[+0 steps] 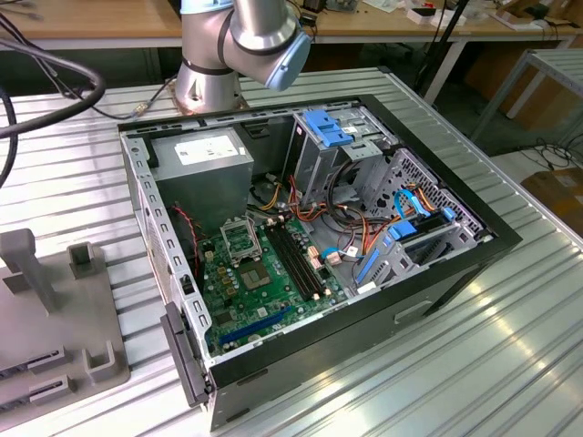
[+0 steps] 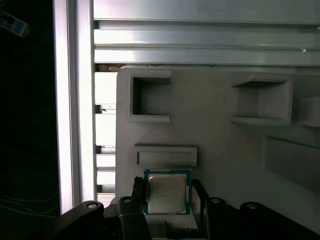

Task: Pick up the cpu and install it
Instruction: 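Pick up the cpu and move it towards the insertion slot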

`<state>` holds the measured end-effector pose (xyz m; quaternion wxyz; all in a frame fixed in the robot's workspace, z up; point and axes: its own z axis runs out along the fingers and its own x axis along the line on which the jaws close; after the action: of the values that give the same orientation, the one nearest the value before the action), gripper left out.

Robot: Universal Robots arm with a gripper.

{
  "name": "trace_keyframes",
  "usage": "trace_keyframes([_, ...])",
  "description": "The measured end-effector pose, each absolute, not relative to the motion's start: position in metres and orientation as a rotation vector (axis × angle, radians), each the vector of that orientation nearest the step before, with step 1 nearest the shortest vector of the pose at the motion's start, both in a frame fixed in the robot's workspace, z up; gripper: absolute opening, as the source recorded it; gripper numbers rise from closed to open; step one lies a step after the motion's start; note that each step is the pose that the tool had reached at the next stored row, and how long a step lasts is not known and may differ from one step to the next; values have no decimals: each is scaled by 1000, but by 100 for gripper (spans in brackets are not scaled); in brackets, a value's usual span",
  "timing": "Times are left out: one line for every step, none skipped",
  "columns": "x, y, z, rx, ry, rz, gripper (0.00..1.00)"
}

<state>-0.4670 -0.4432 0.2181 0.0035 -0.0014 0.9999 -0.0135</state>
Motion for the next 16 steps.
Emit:
trace_keyframes([-467,-443,219,-5,3134,-42,47])
trace_keyframes([-467,-443,220,-4,3134,-42,47])
trace_keyframes([-467,-443,222,-5,3134,-42,47])
trace_keyframes([-467,-443,223,-4,3135,-42,47])
trace_keyframes([-467,-443,224,-4,3135,-42,47])
trace_keyframes([-467,-443,226,-5,3135,-43,47])
trace_keyframes([-467,-443,228,-5,3135,-42,47])
trace_keyframes([-467,-443,230,-4,3135,-42,47])
trace_keyframes([-467,-443,231,-5,3135,-42,47])
trace_keyframes([-467,-443,232,-5,3135,-43,47])
trace_keyframes([-467,-443,233,-5,3135,-42,47])
trace_keyframes([-467,-443,233,-5,3135,-42,47])
trace_keyframes([-467,-443,233,-5,3135,-42,47])
trace_keyframes([-467,-443,233,-5,3135,-42,47])
trace_keyframes([-467,-443,233,-5,3135,-42,47])
trace_keyframes([-467,-443,233,-5,3135,-42,47])
